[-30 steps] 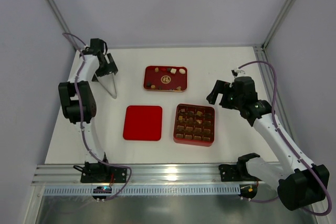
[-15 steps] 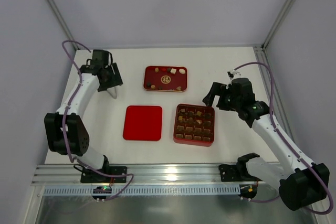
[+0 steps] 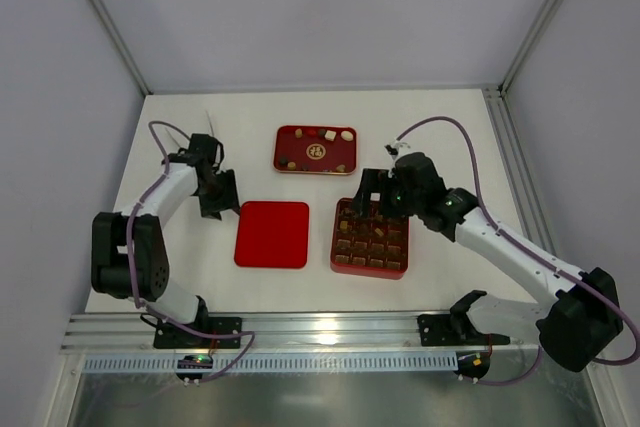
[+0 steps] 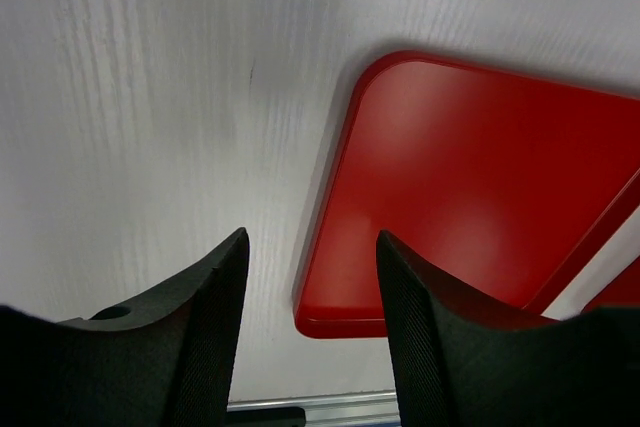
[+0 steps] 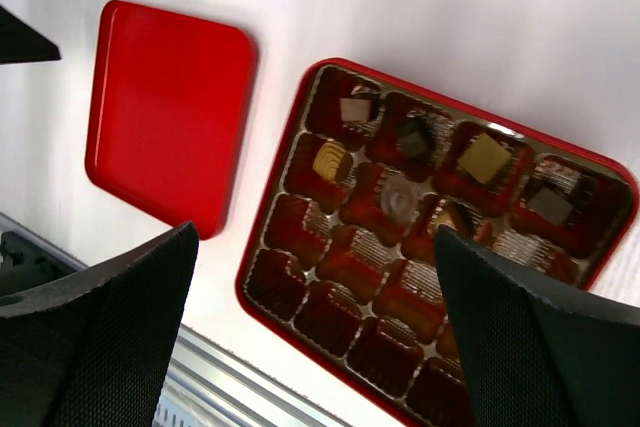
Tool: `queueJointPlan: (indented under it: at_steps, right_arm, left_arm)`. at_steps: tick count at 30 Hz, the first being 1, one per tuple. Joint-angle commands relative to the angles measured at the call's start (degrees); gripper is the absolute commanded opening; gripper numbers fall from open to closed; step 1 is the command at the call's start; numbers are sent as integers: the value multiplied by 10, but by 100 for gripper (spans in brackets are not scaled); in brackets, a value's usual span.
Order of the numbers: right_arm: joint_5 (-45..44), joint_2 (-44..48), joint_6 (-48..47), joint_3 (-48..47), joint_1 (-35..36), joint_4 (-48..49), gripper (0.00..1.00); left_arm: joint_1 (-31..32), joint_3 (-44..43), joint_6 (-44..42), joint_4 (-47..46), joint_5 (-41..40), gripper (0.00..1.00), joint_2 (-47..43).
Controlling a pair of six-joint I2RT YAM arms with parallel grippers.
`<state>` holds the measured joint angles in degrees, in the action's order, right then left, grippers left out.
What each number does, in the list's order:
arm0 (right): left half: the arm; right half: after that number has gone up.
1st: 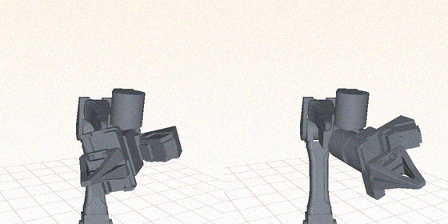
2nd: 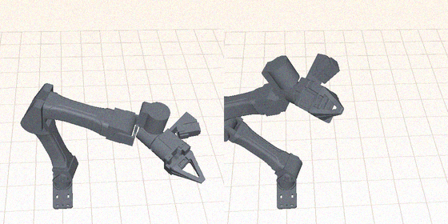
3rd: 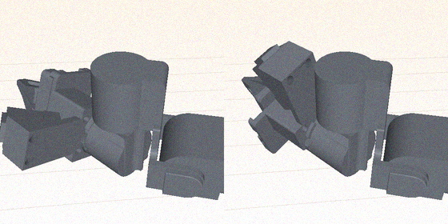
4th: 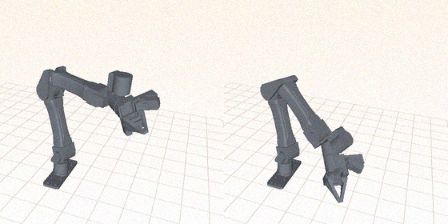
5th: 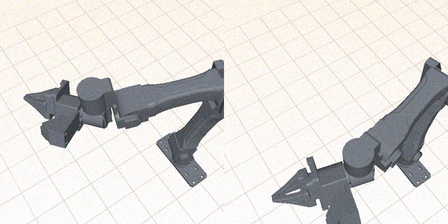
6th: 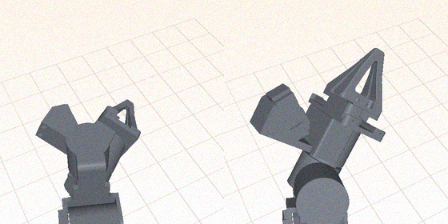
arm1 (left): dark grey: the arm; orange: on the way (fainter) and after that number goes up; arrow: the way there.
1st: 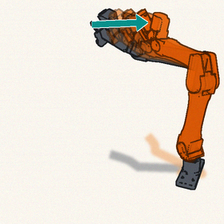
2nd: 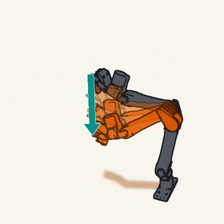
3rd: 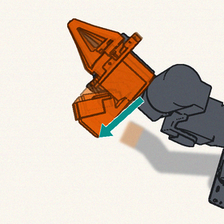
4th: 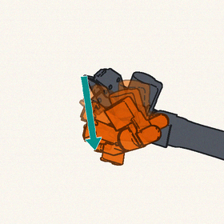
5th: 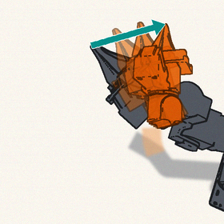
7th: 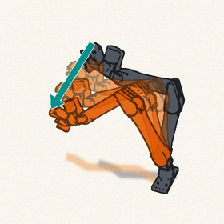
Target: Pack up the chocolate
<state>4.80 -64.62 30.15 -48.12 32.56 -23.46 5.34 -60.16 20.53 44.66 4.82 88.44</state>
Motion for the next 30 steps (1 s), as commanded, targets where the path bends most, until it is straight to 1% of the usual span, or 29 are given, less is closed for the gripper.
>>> queueJointPlan:
  at_steps: [1,2,6,12,15,16,17,18,19,21,24,30]
  right_arm:
    - [-21,-24,11,-47,33,39,100]
    - [-22,-32,11,-59,38,40,100]
    - [-32,-74,11,-87,68,42,100]
    - [-34,-144,11,-136,94,47,100]
    - [-31,-174,10,-158,105,54,100]
    - [-28,-193,10,-164,109,54,100]
    - [-27,-204,10,-175,112,54,100]
    - [-26,-213,10,-181,115,55,100]
    - [-23,-221,10,-188,118,56,100]
    - [-21,-245,8,-203,120,56,100]
    - [-15,-273,5,-218,121,56,100]
    - [4,-335,-17,-262,121,49,100]
  left_arm:
    - [-1,9,-21,-19,42,52,17]
    - [-1,11,-23,-22,45,49,26]
    - [-1,8,-25,-34,60,43,73]
    - [-2,-4,-37,-37,58,36,120]
    - [-2,-2,-34,-43,66,29,133]
    - [-1,-3,-33,-43,66,27,137]
    - [-2,-2,-34,-44,65,20,139]
    - [-2,-3,-35,-41,60,16,139]
    - [-2,-4,-35,-41,56,8,136]
    - [-2,-5,-37,-34,50,1,129]
    - [-2,-13,-35,-20,38,0,109]
    - [-2,-36,-28,5,49,0,60]
